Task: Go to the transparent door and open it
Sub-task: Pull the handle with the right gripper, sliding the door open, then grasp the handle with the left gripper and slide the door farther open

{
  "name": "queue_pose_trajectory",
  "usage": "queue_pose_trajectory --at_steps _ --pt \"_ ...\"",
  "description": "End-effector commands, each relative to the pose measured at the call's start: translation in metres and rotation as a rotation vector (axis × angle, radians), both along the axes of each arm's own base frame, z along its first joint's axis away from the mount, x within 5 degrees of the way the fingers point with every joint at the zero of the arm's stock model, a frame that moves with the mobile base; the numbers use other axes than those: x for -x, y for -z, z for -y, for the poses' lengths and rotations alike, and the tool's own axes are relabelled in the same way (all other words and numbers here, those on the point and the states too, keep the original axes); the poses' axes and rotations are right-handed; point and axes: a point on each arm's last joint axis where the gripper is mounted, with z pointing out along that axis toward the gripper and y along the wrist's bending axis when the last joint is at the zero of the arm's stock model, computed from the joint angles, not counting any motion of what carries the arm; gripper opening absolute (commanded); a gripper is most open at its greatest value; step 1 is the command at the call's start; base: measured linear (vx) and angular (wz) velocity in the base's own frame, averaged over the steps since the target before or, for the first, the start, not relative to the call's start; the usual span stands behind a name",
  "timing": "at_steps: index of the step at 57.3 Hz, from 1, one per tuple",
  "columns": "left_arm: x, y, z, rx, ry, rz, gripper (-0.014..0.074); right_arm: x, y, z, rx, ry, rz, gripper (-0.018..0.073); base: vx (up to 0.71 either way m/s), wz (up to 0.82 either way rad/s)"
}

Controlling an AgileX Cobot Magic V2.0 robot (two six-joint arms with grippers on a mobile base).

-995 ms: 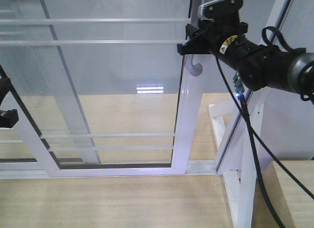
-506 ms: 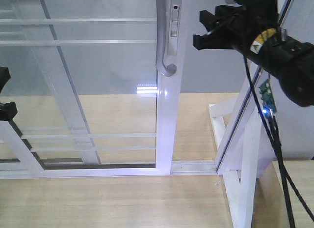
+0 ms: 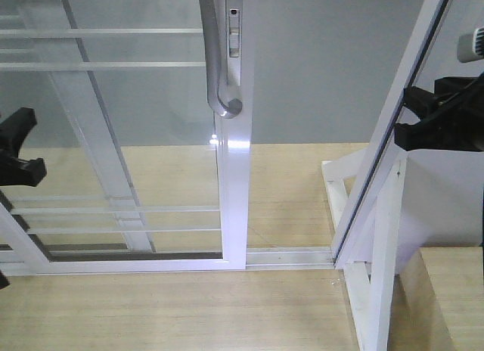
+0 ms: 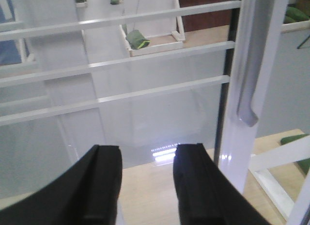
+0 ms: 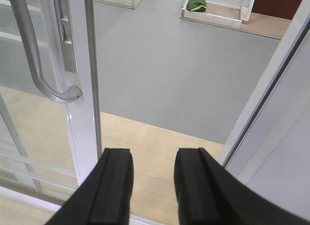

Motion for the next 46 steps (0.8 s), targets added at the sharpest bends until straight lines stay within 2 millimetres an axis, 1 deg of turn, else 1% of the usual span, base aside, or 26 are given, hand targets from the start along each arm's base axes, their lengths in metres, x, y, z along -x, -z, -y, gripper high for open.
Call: queue_pose_trajectory --at_steps 1,7,9,13,19,26,34,40,46 --pt "-0.012 -0.015 0.016 0.054 0.084 0.146 0.0421 0.004 -0.02 0.002 0.009 -0.009 0.112 0.0318 0.0 0.0" --pt "-0.029 -0.003 0.035 0.078 0.16 0.158 0.0442 0.004 -0.02 0.003 0.02 -0.01 0.116 0.0318 0.0 0.0" --pt "-0.036 0.002 0.04 0.079 0.17 0.139 0.045 0.004 -0.02 0.003 0.02 -0.01 0.116 0.0318 0.0 0.0" --pt "-0.051 0.007 0.046 0.076 0.177 0.117 0.0463 0.004 -0.02 0.003 0.018 -0.009 0.116 0.0317 0.0 0.0" --pt "-0.077 0.002 0.054 0.084 0.182 0.137 0.0477 0.004 -0.02 0.003 0.018 -0.009 0.115 0.0317 0.0 0.0" --pt "-0.111 -0.009 0.065 0.13 0.181 0.16 0.0477 0.004 -0.02 0.003 0.01 -0.008 0.112 0.0317 0.0 0.0" --pt "-0.143 -0.021 0.077 0.157 0.194 0.192 0.0477 0.004 -0.02 0.003 0.008 -0.008 0.112 0.0317 0.0 0.0" --pt "-0.159 -0.03 0.088 0.157 0.231 0.209 0.0477 0.004 -0.02 0.003 0.008 -0.008 0.112 0.0317 0.0 0.0" --pt "-0.17 -0.035 0.099 0.152 0.257 0.224 0.0477 0.004 -0.02 0.003 0.008 -0.008 0.112 0.0317 0.0 0.0"
